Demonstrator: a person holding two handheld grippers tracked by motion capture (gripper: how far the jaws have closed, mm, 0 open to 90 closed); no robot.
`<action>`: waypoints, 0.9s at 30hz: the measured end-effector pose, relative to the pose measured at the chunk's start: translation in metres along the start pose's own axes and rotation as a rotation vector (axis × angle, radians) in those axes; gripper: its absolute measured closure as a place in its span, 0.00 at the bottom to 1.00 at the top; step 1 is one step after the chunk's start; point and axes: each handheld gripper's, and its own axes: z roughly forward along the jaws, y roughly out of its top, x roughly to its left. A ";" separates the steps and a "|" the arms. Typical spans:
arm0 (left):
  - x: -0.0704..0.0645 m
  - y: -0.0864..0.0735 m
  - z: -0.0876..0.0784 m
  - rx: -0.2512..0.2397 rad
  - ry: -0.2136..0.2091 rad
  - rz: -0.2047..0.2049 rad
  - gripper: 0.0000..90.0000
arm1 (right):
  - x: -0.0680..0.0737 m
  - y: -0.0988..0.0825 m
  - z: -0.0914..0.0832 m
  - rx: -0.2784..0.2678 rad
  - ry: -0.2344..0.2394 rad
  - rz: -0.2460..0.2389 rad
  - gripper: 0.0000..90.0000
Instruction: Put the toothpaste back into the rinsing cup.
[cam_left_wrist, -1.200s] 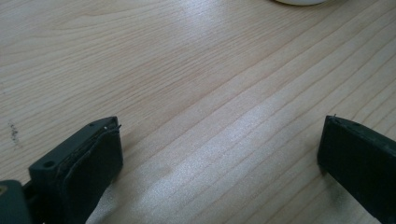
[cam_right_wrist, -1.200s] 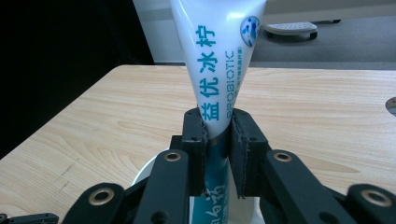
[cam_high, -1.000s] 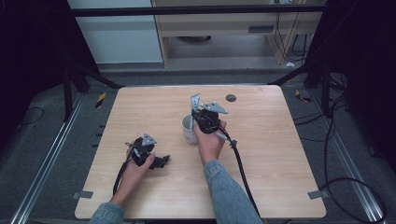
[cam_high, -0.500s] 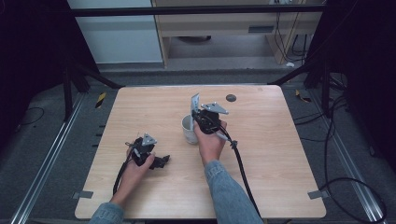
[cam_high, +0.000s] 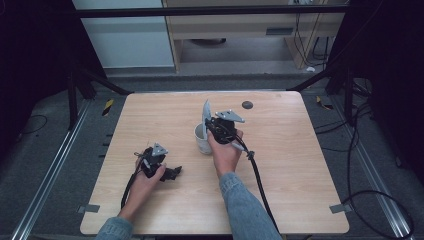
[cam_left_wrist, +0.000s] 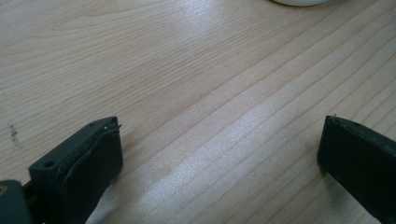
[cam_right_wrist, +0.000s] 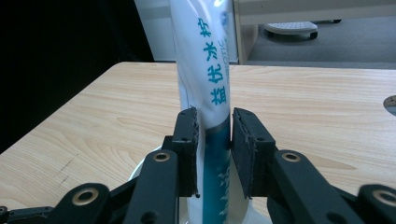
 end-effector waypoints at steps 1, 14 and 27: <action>0.000 0.000 0.000 0.000 0.000 0.000 0.00 | 0.000 0.000 0.000 0.000 0.000 0.000 0.79; 0.000 0.000 0.000 0.000 0.000 0.001 0.00 | 0.001 -0.004 0.001 0.013 0.004 -0.003 0.79; 0.000 0.000 0.000 0.000 -0.001 0.001 0.00 | 0.004 -0.002 -0.005 0.020 0.003 -0.046 0.78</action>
